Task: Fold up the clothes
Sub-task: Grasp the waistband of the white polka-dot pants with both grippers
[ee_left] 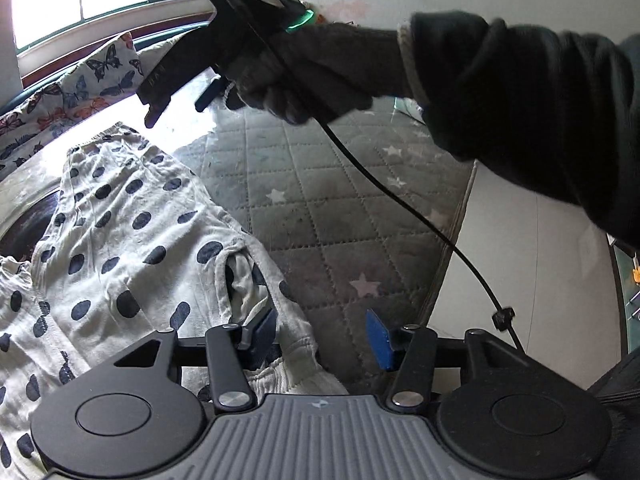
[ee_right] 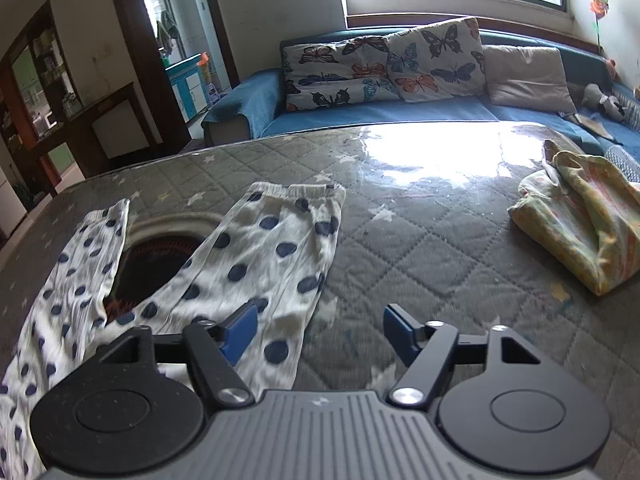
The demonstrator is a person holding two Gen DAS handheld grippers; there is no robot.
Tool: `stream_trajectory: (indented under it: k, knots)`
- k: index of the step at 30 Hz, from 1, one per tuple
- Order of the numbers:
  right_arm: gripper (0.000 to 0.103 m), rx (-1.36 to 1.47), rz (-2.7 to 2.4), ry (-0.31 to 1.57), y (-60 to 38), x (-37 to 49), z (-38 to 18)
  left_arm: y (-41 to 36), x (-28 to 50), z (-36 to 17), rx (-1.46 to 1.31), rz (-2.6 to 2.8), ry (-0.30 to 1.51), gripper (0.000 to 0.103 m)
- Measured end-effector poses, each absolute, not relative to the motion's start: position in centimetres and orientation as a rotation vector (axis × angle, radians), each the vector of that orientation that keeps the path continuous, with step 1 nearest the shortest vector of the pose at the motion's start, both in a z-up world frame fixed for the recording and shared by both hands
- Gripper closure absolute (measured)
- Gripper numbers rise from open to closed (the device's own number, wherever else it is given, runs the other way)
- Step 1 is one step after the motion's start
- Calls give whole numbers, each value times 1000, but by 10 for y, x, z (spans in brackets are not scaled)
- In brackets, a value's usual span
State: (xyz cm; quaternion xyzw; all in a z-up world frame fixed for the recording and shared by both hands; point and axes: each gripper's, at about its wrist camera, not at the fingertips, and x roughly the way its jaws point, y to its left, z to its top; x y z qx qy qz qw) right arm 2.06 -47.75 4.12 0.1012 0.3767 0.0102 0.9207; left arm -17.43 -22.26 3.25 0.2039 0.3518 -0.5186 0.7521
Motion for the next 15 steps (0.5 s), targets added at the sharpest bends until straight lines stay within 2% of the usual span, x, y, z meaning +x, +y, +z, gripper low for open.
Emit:
stream_trajectory:
  k: [2,7,10,15]
  knots:
    - [37,232,14,778,-481,31,40,-222,-173,30,440,-1138,782,54]
    - [41,293,-1,791,-491,58,36,-223,-162,25,422,-1134,818,81]
    - [41,313,-13,798,-496,76,31,-220,-155,24,393,-1143,832,87]
    - [43,335,-30,811,-498,105,23,-216,-146,25,343,-1168,847,92]
